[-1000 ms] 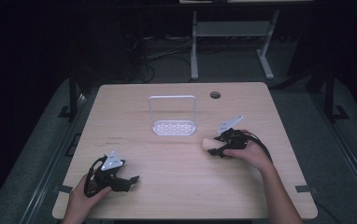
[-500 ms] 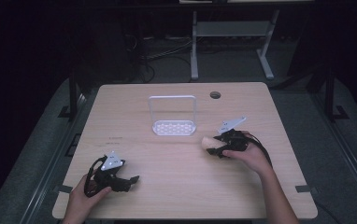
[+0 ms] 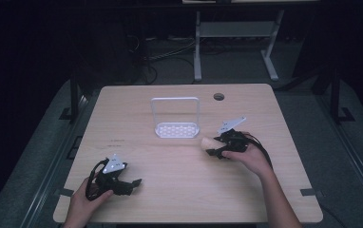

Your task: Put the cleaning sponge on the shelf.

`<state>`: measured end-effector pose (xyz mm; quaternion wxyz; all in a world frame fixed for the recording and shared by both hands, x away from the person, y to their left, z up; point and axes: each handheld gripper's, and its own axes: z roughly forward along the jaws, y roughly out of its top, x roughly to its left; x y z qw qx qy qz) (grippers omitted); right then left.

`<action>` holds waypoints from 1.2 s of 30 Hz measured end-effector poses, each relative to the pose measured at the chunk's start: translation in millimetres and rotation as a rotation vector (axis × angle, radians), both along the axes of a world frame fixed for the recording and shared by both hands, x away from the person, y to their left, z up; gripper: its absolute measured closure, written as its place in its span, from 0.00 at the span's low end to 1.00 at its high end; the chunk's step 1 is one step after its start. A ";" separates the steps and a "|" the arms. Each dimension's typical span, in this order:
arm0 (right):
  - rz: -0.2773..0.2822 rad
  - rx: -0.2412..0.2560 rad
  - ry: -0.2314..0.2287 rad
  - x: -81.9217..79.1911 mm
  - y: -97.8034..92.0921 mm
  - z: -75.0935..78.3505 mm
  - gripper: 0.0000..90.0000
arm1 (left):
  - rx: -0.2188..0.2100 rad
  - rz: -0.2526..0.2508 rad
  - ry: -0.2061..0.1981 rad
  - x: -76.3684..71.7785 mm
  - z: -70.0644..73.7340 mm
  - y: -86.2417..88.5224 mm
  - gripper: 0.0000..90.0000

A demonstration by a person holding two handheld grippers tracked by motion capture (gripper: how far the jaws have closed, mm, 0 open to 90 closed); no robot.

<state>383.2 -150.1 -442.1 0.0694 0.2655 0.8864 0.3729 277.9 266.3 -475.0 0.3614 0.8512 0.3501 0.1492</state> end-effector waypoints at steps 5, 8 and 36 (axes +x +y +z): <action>0.005 0.001 -0.005 2.3 5.5 4.5 0.44 | 0.003 -0.002 -0.003 0.3 0.1 0.2 0.15; 0.003 0.011 -0.008 4.0 8.0 6.3 0.44 | 0.002 -0.002 -0.002 0.2 0.1 0.2 0.15; -0.019 0.016 -0.009 22.4 42.4 16.1 0.44 | 0.006 -0.001 -0.002 -0.4 0.2 0.4 0.15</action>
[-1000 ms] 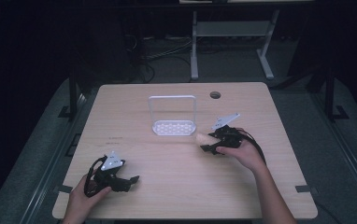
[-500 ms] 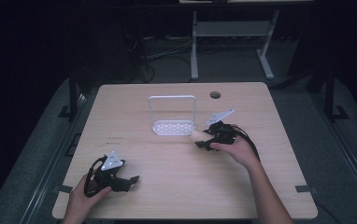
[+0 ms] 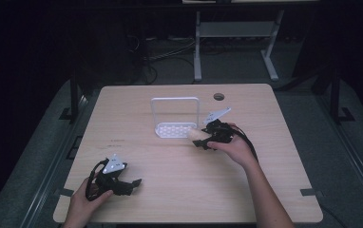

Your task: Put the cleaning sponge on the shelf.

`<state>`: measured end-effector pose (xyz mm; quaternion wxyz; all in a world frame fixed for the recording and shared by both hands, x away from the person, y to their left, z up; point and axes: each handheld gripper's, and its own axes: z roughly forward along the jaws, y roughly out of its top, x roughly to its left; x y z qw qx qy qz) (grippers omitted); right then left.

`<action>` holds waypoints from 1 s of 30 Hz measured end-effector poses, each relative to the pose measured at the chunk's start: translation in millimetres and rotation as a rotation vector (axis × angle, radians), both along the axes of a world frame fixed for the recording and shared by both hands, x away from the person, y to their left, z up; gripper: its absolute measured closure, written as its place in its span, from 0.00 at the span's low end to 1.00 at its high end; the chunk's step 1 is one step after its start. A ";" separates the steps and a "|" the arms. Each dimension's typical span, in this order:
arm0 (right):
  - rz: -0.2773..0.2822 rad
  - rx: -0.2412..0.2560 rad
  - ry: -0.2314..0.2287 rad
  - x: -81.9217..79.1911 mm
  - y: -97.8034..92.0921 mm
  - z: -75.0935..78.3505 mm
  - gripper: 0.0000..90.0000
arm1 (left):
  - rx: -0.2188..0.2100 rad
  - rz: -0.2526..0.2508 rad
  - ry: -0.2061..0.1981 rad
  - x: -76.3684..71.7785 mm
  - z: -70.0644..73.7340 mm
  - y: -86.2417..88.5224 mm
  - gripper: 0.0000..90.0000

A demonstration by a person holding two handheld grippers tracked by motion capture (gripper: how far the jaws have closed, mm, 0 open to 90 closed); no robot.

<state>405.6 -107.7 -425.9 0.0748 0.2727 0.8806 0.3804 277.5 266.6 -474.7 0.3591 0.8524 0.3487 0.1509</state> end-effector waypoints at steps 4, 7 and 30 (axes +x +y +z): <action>0.006 -0.005 0.000 1.9 6.6 -0.5 0.44 | 0.000 0.000 0.000 0.0 0.0 0.0 0.15; 0.008 -0.008 -0.005 4.0 12.4 -0.1 0.44 | 0.000 0.000 0.000 0.0 0.0 0.0 0.15; -0.011 -0.031 -0.022 22.7 60.9 3.9 0.44 | -0.001 -0.001 -0.002 0.1 -0.2 0.0 0.15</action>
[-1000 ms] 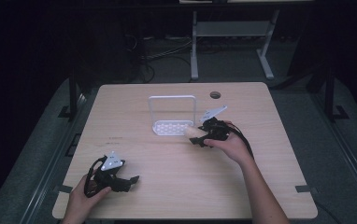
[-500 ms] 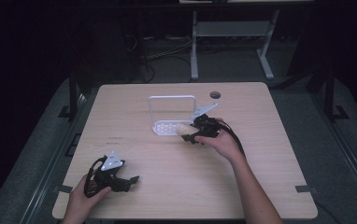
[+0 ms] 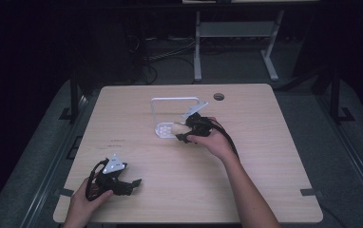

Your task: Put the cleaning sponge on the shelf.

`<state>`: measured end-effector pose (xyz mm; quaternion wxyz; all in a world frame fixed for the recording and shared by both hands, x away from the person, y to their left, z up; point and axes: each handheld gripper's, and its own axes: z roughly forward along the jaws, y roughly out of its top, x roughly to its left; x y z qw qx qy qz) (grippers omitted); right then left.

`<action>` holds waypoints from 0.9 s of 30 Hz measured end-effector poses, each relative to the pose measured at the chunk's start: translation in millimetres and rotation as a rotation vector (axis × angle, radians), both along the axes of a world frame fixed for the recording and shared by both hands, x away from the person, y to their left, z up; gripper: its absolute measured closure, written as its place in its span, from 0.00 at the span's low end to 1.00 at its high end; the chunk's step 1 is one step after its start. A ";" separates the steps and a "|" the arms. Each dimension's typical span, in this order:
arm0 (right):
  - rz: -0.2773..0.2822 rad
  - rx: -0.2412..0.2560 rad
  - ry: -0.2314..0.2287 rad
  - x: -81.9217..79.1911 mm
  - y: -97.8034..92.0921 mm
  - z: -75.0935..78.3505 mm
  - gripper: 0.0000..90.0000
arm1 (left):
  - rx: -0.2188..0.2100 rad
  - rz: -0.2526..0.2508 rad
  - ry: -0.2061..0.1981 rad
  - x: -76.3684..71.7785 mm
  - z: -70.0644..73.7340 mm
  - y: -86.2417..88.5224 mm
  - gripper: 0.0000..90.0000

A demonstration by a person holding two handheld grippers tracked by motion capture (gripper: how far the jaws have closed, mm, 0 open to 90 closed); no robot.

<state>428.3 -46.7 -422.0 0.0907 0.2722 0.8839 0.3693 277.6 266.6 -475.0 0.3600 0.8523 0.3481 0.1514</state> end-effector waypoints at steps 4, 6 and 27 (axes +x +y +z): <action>0.004 -0.004 -0.011 4.2 8.7 0.4 0.44 | -0.001 0.001 0.000 0.0 0.0 0.0 0.15; 0.001 -0.008 -0.009 5.8 12.1 -0.6 0.44 | -0.001 0.001 0.000 0.0 0.0 0.0 0.15; -0.061 -0.056 -0.010 25.6 40.3 -19.4 0.44 | 0.000 0.001 0.000 0.0 0.1 0.0 0.15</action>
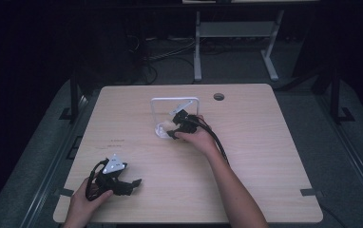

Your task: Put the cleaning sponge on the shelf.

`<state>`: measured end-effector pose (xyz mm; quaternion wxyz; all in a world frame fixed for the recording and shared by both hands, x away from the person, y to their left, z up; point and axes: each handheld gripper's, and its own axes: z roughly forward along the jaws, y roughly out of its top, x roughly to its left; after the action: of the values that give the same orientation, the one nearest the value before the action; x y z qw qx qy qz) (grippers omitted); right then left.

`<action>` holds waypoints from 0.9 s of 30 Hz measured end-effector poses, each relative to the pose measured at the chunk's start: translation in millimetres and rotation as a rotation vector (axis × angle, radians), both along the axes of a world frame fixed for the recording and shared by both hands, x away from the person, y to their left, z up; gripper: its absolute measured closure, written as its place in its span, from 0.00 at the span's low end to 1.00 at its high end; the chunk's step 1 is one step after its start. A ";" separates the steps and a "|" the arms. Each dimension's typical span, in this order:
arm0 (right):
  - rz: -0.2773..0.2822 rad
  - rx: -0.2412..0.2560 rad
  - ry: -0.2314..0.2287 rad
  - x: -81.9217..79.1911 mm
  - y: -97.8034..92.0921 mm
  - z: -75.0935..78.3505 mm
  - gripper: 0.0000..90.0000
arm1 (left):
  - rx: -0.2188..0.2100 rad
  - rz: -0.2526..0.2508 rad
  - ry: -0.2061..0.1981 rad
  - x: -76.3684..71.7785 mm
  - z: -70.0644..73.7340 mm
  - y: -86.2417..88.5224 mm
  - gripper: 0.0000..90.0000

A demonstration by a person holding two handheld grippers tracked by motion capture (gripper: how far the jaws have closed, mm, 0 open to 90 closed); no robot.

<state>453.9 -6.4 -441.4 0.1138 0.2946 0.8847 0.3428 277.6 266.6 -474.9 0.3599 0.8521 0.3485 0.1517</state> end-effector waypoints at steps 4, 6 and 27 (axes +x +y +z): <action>0.000 -0.017 -0.002 2.3 0.7 -3.6 0.44 | 0.001 0.000 -0.001 0.0 0.0 0.0 0.15; -0.005 -0.022 0.002 3.0 0.9 -5.0 0.44 | 0.000 0.000 0.001 0.0 0.1 0.1 0.15; -0.007 -0.018 -0.018 1.0 -1.2 2.3 0.39 | 0.000 0.000 0.001 0.0 0.0 0.0 0.15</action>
<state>454.9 -7.7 -439.1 0.1254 0.2935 0.8858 0.3370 277.6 266.6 -474.8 0.3598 0.8521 0.3488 0.1511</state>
